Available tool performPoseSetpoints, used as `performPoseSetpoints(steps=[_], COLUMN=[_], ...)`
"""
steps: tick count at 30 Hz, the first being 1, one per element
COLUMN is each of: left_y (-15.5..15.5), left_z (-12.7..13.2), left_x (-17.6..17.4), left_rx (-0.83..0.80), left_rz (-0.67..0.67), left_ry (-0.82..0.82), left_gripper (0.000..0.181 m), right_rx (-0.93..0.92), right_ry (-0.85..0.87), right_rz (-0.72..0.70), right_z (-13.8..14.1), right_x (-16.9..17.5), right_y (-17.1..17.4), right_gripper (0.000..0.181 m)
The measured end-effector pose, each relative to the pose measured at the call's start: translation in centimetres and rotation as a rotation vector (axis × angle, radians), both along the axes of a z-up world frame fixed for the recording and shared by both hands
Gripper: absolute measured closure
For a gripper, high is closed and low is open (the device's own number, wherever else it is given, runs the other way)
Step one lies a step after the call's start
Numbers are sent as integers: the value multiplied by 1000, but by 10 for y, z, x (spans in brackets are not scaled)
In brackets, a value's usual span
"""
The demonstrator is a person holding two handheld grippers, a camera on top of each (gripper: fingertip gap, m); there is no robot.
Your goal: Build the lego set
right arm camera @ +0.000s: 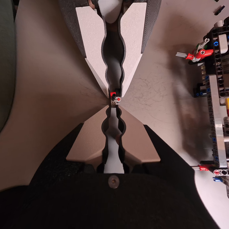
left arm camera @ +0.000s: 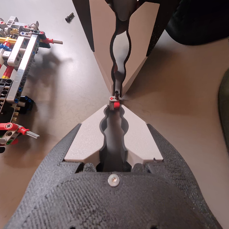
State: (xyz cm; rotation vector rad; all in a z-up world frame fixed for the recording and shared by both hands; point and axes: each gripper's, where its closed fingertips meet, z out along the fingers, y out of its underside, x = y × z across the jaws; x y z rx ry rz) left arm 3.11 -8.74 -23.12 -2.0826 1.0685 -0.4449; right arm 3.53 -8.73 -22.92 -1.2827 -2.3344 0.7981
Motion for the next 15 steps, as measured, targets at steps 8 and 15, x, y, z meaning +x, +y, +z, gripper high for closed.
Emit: performPoseSetpoints(steps=[8, 15], left_y=[0, 0], left_z=[0, 0], left_x=[1, 2], left_rx=[6, 5], left_rz=[-18, -25], left_ry=[-9, -11], left_gripper=[167, 167], right_rx=[-17, -21], right_ry=[1, 0], right_rz=[2, 5], right_z=[0, 0], right_x=[0, 1], right_y=[-1, -1], right_gripper=[177, 177])
